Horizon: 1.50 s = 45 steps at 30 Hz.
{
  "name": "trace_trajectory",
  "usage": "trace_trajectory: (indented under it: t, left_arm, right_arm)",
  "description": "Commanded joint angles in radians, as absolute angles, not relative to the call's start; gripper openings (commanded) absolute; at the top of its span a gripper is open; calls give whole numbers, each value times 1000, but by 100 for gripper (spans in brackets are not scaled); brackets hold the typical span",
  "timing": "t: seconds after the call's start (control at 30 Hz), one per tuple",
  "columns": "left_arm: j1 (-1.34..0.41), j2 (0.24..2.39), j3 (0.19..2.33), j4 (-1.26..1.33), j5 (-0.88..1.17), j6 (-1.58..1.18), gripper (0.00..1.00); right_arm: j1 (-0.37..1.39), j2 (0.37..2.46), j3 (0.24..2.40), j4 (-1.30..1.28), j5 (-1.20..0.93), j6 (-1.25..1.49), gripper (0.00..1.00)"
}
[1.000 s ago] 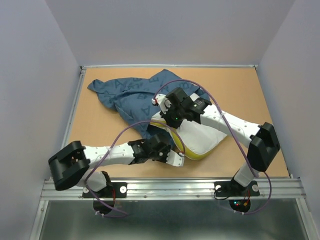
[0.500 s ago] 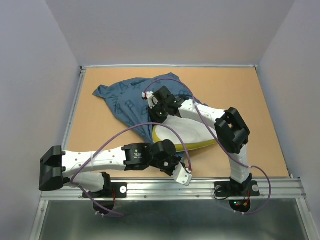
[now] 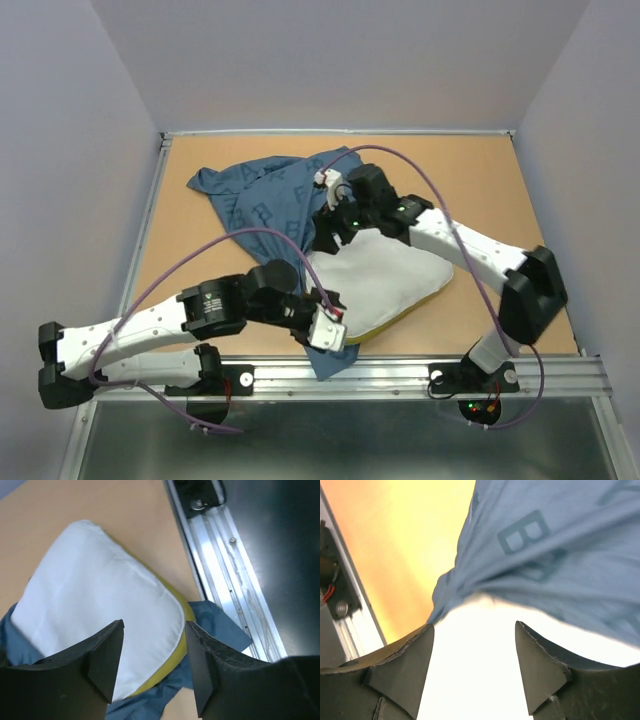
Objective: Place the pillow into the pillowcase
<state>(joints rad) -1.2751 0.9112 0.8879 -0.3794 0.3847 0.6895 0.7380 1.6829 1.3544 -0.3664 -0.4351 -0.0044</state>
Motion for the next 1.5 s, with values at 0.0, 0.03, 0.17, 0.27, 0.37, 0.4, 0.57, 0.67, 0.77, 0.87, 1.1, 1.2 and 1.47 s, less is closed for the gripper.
trace_trajectory:
  t: [0.0,0.03,0.17,0.27,0.37,0.4,0.57,0.67,0.77,0.87,1.1,1.2,1.47]
  left_arm:
    - [-1108,891,988,-466,339,539,65]
    - [-1047,908,989,-465,337,514,65]
    - [-754,1001,943,-422,397,414,63]
    - [-643,1113,940,-333,364,344,61]
    - [-598,1259,977,-270,261,272,61]
    - [-557,1303,991,-278,249,259,61]
    - [-459,1561,1046,-201,290,274,52]
    - [-425,1739,1202,-140,278,316,49]
    - [-376,1887,1372,-170,327,299,51]
    - [-313,1864,1499,-183,469,356,59]
    - [-408,1505,1304,-206,378,531,77]
    - [-543,1413,1215,-218,211,460,77]
    - [-794,1434,1080,-241,74,307,99]
  right_arm:
    - [663,1468,1214,-489,-410,-153,71]
    - [635,1442,1191,-495,-405,-155,71]
    - [467,1420,1181,-497,-373,-182,74]
    - [338,1541,1233,-495,-353,-183,72]
    - [249,1689,1259,-497,-322,-184,62]
    - [245,1712,1250,-497,-324,-192,60]
    - [247,1713,1135,-491,-513,-134,48]
    - [291,1704,1077,-437,-630,-48,42]
    - [415,1689,1114,-405,-673,-19,41]
    - [456,1683,1181,-402,-761,67,43]
    - [255,1485,1117,-416,-697,164,70]
    - [230,1413,1033,-414,-545,202,72]
    - [222,1465,888,-309,-492,291,71]
